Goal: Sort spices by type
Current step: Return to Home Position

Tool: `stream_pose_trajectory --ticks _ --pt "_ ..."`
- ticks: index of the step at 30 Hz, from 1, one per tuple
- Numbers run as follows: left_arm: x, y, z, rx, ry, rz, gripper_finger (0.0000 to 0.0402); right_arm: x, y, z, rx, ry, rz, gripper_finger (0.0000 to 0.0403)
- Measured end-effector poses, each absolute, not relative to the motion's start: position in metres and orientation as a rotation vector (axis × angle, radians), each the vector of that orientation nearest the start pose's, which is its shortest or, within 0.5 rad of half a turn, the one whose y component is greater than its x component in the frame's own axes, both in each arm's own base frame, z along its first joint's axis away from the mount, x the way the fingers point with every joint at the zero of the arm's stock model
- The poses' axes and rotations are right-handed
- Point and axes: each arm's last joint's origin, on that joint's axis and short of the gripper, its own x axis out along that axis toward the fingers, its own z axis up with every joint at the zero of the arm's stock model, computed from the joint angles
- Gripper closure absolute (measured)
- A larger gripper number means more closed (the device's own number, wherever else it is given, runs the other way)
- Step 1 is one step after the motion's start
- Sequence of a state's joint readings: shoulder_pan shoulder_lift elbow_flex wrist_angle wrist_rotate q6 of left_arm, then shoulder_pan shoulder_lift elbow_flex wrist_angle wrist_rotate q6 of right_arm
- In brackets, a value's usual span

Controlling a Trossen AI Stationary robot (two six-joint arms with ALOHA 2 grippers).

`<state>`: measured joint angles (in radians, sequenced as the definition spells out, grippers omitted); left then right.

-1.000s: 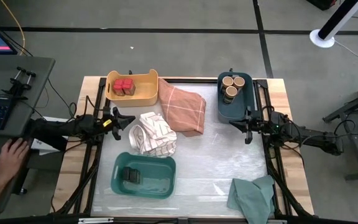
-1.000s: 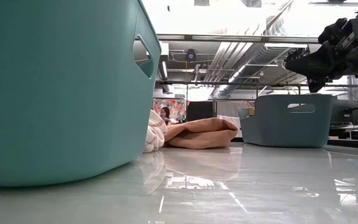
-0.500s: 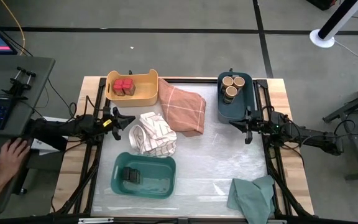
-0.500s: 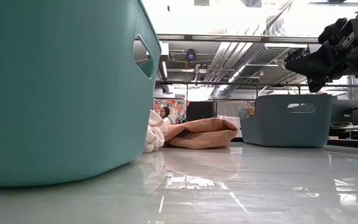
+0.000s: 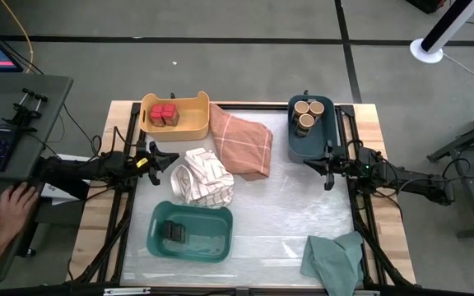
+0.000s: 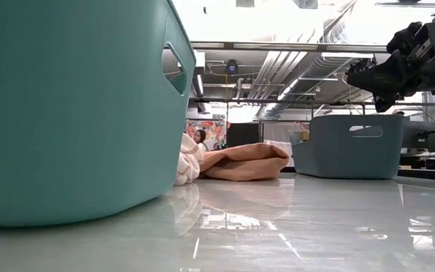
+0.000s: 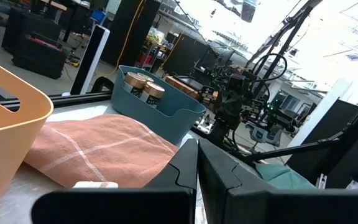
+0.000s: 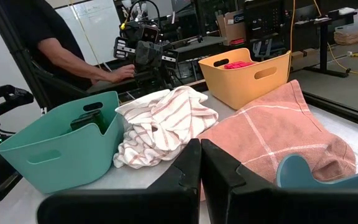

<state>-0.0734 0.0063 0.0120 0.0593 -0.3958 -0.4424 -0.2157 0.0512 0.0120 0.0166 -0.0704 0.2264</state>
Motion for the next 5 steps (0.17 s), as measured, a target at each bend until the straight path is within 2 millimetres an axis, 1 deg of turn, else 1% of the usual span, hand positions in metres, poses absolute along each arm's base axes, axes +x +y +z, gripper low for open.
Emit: stream_pose_trajectory --ticks 5 --pt "0.0955 0.0042 0.1727 -0.454 -0.134 0.303 0.0402 0.0982 -0.0194 0.1652 0.229 0.006 -0.147 0.0402"
